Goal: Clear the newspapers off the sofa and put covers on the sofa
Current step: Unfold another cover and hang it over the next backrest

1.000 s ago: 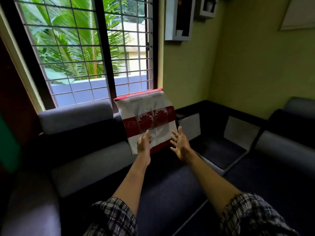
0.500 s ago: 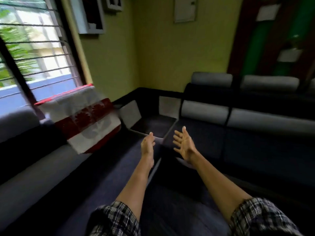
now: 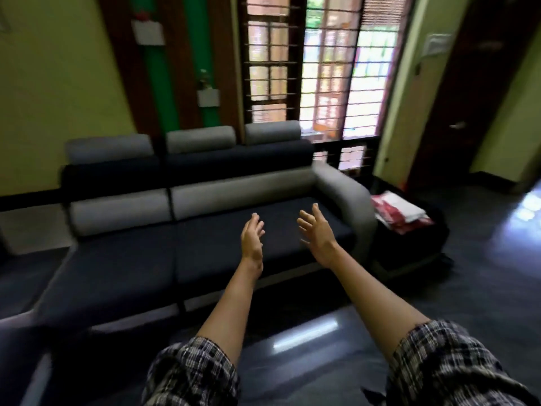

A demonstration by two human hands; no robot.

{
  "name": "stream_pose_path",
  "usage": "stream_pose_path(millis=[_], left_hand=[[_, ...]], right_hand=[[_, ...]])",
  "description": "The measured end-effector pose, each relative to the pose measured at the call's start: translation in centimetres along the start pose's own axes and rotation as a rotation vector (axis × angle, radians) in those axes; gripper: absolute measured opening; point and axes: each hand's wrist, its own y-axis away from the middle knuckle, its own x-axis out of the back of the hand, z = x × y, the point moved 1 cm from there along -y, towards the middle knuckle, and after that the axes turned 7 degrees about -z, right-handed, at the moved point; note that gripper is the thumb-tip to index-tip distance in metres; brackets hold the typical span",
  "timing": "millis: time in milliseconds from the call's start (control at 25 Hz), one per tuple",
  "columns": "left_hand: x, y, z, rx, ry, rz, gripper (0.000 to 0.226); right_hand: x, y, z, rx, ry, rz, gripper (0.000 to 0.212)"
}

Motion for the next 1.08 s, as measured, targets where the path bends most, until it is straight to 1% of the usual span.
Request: stream_pose_path(millis=[120,200,320,440,600,720,840,1080], left_hand=[[-13.4,-2.4,-3.3,0.066,0.012,-0.163,0.046],[-20.0,-3.6,-5.0,0.105,0.02,-0.224,0.044],[-28.3,-5.9,-8.2,0.171,-0.007,-0.33,0.043],[-35.9,-9.6,-10.9,0.201,-0.032,-0.393,0.041],[-44.5,-15.8,-13.4,0.21,-0.013,-0.431,0.031],[-51.4,-22.5,-14.8,0.224,-0.002,-0.461,0.043],[-57.7,-28.1,-15.2,0.247,0.056,-0.459,0.045],[-67.5,-37.7,-19.0,0.291,0.015,-0.465,0.047]], right_hand=[[13.9,0.4,-2.7,0.023,-0.023,0.17,0.065],[20.7,0.7,-3.7,0.021,-0.061,0.249,0.066],[29.1,0.9,-4.9,0.03,-0.109,0.324,0.063],[36.6,-1.1,-5.6,0.039,-0.136,0.374,0.064],[45.2,-6.2,-7.1,0.03,-0.123,0.409,0.066],[51.8,-11.5,-9.4,0.011,-0.122,0.422,0.067],[57.8,-16.5,-11.5,-0.018,-0.1,0.424,0.067],[68.9,-25.7,-12.2,-0.047,-0.125,0.432,0.065]])
